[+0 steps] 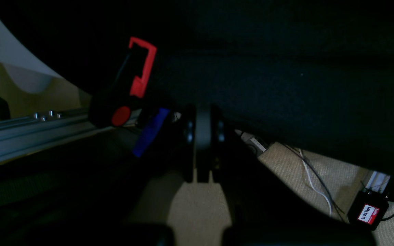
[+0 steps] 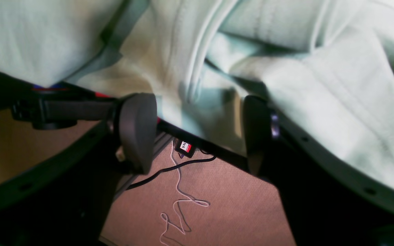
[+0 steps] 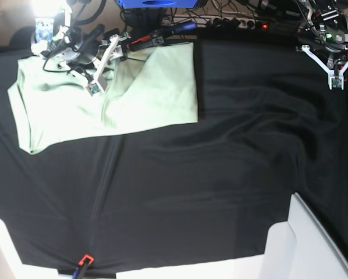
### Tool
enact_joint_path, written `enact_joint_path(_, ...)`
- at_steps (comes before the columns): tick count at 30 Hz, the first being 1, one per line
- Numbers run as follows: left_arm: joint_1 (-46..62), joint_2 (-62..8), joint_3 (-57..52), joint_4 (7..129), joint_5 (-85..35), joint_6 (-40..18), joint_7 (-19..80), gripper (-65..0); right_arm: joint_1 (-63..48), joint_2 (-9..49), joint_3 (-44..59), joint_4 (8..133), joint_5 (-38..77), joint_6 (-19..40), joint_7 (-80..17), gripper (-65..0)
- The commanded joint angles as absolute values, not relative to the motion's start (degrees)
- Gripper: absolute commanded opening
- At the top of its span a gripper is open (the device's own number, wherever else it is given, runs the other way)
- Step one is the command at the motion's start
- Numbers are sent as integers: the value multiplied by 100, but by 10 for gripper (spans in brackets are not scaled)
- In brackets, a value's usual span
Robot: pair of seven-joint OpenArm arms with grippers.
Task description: Fold the T-shirt properly
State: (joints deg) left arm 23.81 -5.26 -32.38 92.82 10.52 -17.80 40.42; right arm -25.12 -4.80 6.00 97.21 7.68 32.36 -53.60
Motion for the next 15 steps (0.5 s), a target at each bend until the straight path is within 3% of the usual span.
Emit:
enact_joint_path(1,2396,-602,-3284,9367,1112,-1719,3978,-650,-2510,-497,602,9815,848,3257,-5279,-284)
enact_joint_path(12,2396,-602,-3284,9367,1112,-1719,3978,-650,-2290,-532,602,9798,848,3257,-5332,-292)
enact_joint_path(15,2396,-602,-3284,9367,1112,-1719,3978,-650,-2255,-541,602,9780,848,3257,-5341,-403)
